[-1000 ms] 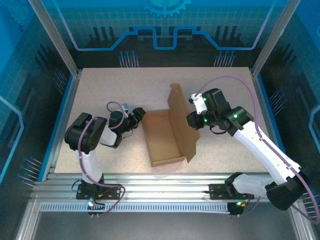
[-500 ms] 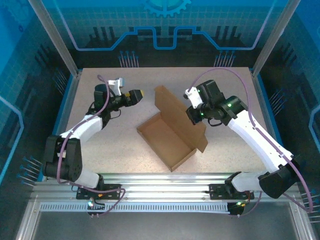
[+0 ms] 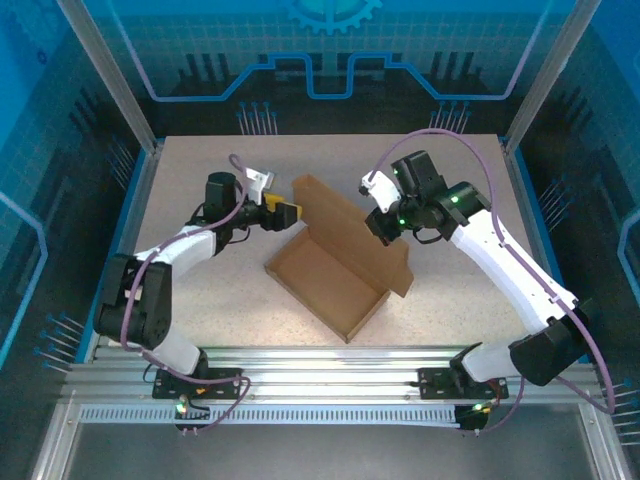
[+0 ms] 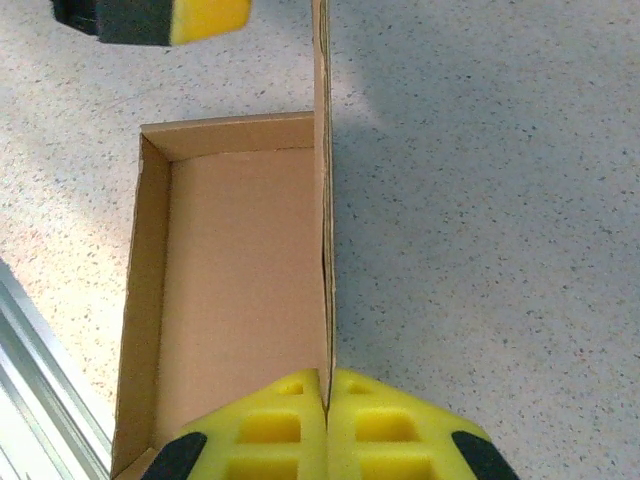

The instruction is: Fold the paper box

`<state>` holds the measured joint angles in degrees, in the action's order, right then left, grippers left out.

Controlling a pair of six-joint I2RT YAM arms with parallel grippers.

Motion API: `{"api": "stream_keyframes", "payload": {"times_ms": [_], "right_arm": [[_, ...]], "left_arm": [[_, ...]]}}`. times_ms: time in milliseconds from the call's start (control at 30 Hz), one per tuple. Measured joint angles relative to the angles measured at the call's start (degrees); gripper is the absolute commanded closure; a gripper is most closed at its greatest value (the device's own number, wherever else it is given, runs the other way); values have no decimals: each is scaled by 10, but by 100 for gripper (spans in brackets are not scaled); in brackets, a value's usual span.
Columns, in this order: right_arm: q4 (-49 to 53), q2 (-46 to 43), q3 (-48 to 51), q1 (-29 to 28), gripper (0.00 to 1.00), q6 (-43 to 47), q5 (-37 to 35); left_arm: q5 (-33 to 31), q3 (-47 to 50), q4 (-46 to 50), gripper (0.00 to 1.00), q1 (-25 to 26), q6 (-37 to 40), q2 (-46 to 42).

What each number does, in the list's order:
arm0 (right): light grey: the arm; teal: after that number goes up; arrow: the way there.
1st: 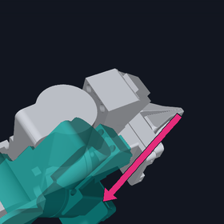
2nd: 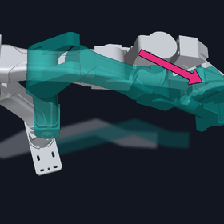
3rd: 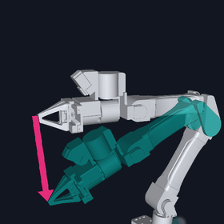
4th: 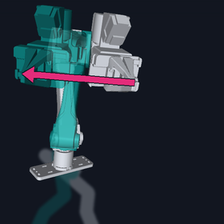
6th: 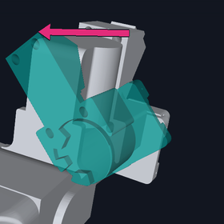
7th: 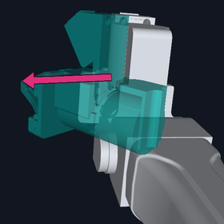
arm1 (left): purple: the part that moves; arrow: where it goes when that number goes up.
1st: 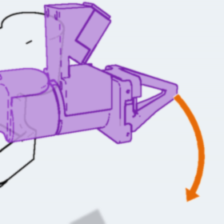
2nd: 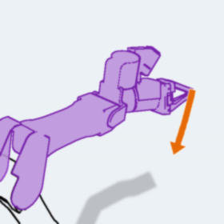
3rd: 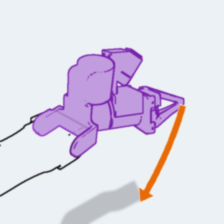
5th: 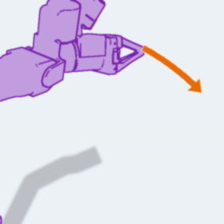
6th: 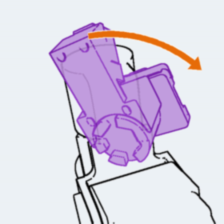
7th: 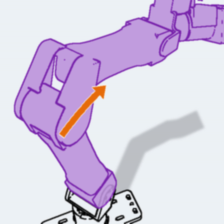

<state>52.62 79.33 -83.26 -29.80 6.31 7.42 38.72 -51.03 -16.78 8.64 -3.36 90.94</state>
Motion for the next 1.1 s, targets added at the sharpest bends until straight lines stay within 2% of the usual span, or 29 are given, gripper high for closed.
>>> {"api": "stream_keyframes", "payload": {"times_ms": [233, 267, 367, 533, 767, 967, 1100], "right_arm": [[5, 4, 0, 3, 95, 13, 13], [5, 4, 0, 3, 95, 13, 14], [5, 4, 0, 3, 95, 13, 17], [3, 7, 0, 3, 96, 13, 16], [-2, 7, 1, 3, 98, 12, -14], [-8, 9, 1, 3, 98, 12, -28], [-11, 10, 1, 3, 98, 13, -27]], "left_arm": [[13, -12, -7, 13, -5, 49, 34], [16, -17, -9, 15, -6, 51, 39], [32, -27, -19, 39, -7, 53, 52], [60, -34, -24, 53, -8, 48, 56], [47, -34, 10, 55, 2, 61, 40], [2, -34, 70, 62, 45, 95, -16], [-33, -43, 105, 69, 60, 114, -23]]}}
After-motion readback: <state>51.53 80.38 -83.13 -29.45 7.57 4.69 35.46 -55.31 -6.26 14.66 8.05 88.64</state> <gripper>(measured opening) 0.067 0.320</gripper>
